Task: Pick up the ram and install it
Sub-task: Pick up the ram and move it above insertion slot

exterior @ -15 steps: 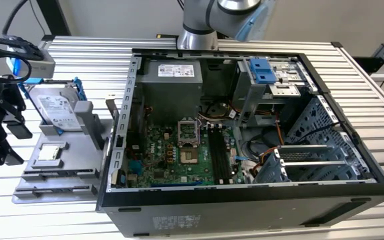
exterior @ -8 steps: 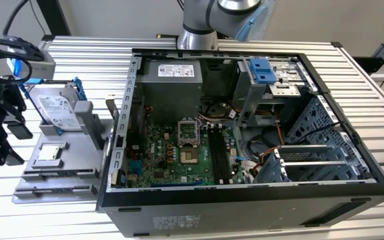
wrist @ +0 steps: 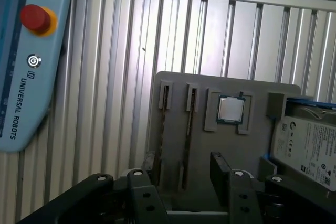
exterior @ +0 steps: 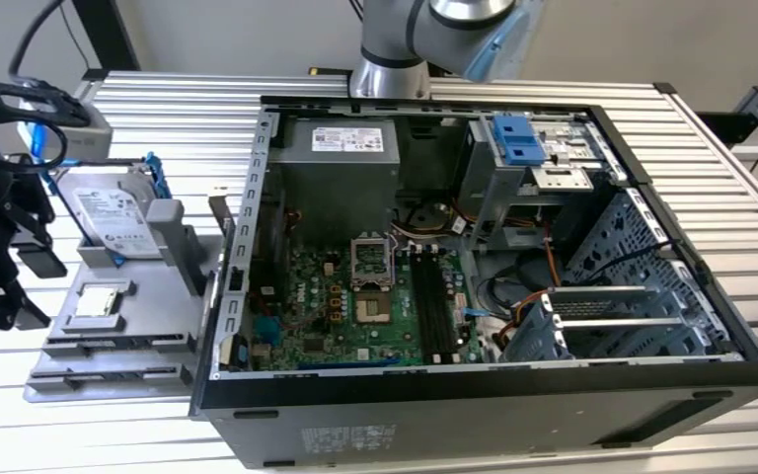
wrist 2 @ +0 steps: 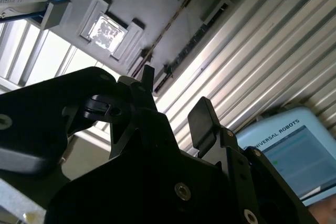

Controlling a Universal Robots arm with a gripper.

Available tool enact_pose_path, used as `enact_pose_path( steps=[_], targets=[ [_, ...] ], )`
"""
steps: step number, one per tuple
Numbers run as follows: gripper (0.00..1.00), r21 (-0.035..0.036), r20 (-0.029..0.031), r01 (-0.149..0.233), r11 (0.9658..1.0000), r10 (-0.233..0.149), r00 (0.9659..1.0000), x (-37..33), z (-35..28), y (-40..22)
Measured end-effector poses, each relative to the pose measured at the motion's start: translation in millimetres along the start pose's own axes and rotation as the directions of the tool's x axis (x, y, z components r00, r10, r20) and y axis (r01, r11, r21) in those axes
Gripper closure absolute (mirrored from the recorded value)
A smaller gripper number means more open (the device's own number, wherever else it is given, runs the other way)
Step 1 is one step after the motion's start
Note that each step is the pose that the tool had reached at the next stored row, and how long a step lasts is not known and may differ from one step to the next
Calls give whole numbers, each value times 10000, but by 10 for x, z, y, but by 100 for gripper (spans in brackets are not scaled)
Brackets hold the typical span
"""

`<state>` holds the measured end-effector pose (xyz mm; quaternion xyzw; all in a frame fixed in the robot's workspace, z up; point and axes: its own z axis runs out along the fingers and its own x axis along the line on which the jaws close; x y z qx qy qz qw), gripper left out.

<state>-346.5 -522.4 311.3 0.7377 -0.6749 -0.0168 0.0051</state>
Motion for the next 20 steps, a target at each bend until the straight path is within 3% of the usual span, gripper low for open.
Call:
enact_pose_path(
  steps=[12,20],
  targets=[
    [0,1,-2,0,10000,0,10000,1,57,-1],
    [0,0,-3,-38,10000,38,10000,5,196,-26]
  ],
)
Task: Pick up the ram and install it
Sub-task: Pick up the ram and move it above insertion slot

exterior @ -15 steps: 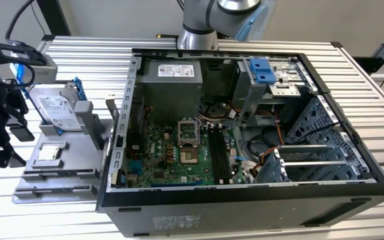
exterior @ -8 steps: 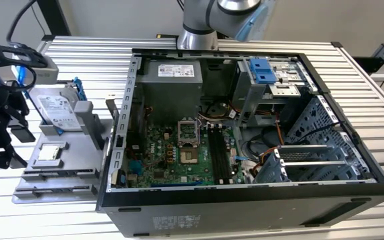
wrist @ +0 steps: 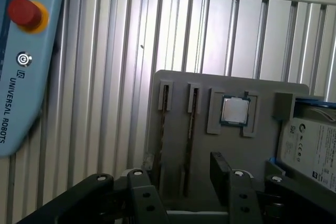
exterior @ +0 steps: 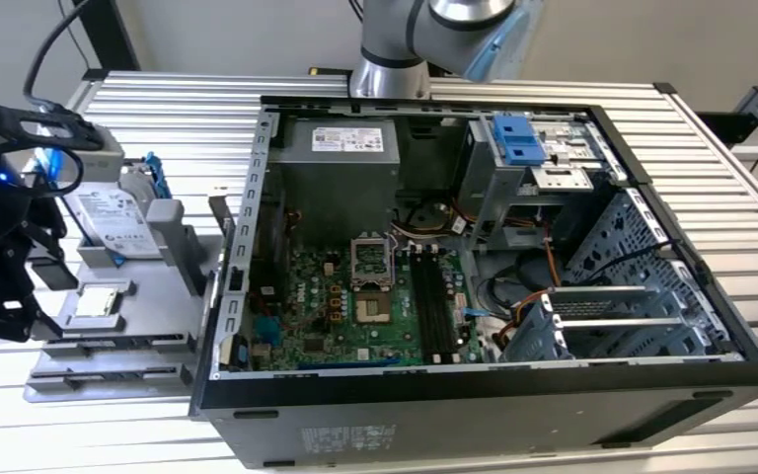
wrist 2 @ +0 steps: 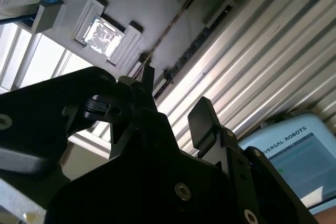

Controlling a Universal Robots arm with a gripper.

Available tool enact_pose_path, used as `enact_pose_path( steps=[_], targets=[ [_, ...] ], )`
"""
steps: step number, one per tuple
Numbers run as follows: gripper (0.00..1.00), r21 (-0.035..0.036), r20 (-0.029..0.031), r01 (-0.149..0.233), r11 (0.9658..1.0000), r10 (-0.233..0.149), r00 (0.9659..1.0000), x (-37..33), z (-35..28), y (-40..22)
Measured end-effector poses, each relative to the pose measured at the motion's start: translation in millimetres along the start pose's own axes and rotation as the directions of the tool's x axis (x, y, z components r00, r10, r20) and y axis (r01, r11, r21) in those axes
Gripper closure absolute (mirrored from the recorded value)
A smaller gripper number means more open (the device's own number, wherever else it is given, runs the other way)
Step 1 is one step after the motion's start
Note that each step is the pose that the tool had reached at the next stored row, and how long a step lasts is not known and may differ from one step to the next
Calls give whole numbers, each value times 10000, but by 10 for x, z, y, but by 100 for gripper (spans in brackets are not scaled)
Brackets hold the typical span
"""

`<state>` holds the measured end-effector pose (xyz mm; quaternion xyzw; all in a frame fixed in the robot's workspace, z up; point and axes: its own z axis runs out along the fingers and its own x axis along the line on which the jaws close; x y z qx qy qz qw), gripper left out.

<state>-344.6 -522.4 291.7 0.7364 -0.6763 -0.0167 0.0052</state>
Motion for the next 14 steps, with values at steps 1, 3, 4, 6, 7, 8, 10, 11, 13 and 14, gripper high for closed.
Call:
enact_pose_path(
  steps=[1,3,4,6,7,8,10,11,13,14],
  targets=[
    [0,1,0,-15,10000,15,10000,1,18,-16],
    [0,2,2,-45,10000,45,10000,6,53,-44],
    [0,4,4,-65,10000,65,10000,11,68,-48],
    [0,2,4,-128,9999,128,9999,27,92,-47],
    [0,4,6,-165,9999,165,9999,35,110,-47],
    [0,5,7,-197,9998,197,9998,43,128,-47],
    [0,5,7,-241,9997,241,9997,65,163,-48],
    [0,4,7,-247,9997,247,9997,79,181,-50],
    [0,5,9,-248,9997,248,9997,112,218,-52],
    [0,5,8,-247,9997,247,9997,133,235,-53]
  ],
)
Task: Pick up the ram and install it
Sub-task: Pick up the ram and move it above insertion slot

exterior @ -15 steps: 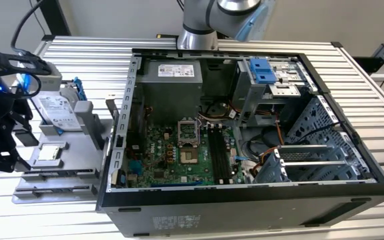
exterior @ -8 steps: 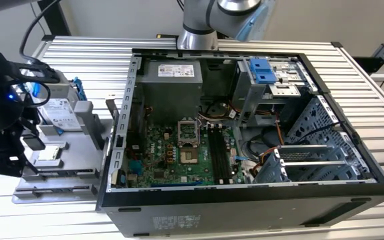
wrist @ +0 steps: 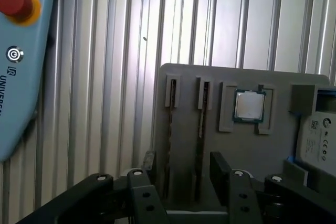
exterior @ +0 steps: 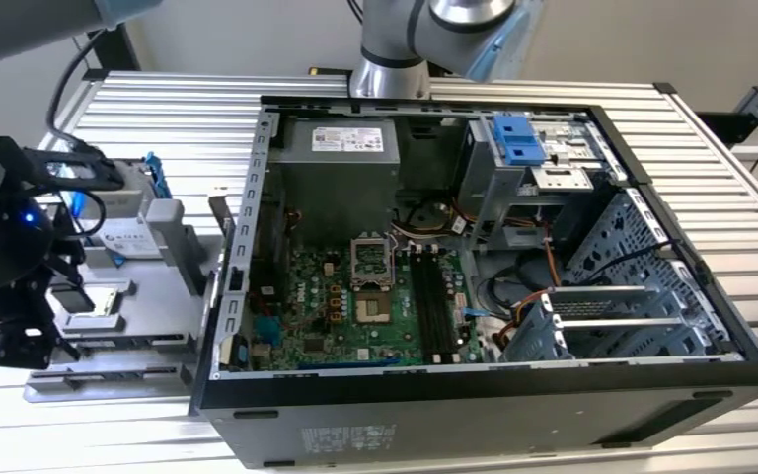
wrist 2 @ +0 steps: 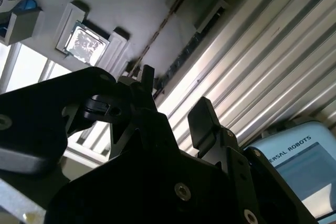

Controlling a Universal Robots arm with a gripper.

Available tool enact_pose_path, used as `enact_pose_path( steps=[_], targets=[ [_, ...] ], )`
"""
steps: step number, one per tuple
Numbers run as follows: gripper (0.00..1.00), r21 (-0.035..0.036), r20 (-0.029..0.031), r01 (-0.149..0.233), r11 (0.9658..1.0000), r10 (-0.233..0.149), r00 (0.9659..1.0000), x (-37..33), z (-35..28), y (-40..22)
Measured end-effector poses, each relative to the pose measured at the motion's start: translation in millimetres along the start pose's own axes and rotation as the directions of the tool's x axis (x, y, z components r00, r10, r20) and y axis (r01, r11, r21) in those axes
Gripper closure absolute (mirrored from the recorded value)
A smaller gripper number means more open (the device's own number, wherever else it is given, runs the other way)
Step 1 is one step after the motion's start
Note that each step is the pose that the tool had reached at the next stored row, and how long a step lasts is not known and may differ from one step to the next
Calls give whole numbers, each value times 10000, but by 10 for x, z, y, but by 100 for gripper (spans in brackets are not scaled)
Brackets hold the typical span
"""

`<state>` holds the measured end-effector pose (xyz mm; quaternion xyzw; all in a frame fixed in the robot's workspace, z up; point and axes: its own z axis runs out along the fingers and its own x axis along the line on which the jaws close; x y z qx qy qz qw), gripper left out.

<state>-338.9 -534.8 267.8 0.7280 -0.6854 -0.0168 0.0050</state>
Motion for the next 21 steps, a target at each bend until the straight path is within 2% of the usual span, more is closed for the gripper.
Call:
enact_pose_path(
  steps=[6,9,11,14,21],
  targets=[
    [0,-22,4,-2,10000,2,10000,104,104,-8],
    [0,-130,10,-3,9999,3,10000,126,135,-11],
    [0,-134,26,-2,9999,2,10000,137,168,-12],
    [0,-127,104,1,9999,0,9999,148,219,-13],
    [0,-128,110,2,9999,0,9999,154,344,-16]
  ],
)
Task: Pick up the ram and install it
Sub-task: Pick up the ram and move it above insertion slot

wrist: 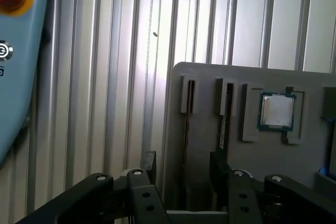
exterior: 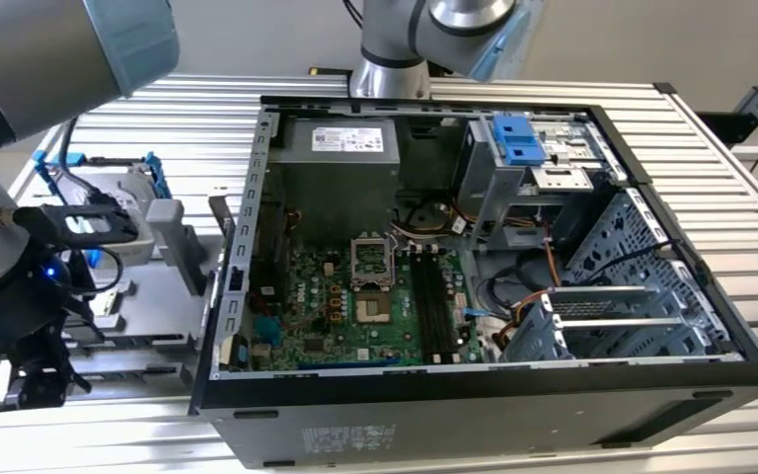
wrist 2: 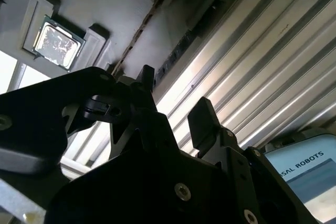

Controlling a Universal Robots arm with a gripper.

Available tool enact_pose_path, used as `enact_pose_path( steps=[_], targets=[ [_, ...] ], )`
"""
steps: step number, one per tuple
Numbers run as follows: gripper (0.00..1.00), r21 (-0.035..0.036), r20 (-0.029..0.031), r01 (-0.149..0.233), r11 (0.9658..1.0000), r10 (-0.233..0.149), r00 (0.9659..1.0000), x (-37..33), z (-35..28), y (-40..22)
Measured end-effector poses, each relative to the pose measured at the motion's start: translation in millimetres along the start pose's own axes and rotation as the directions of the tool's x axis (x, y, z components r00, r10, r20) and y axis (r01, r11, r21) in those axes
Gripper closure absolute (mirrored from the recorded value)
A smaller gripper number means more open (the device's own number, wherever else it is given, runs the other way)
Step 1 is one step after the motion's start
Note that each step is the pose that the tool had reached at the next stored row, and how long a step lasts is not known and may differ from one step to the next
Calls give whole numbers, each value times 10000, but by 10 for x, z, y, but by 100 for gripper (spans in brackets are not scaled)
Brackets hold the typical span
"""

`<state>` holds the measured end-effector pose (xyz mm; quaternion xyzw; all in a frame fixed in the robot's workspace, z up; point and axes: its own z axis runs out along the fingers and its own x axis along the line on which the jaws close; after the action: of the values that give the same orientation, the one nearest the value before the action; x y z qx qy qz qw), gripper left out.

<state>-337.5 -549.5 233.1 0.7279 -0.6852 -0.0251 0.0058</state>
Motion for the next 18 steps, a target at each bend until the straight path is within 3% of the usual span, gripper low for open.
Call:
enact_pose_path(
  steps=[11,18],
  targets=[
    [0,1,2,-28,10000,28,10000,4,172,-6],
    [0,2,3,-70,10000,70,10000,-10,238,3]
  ],
)
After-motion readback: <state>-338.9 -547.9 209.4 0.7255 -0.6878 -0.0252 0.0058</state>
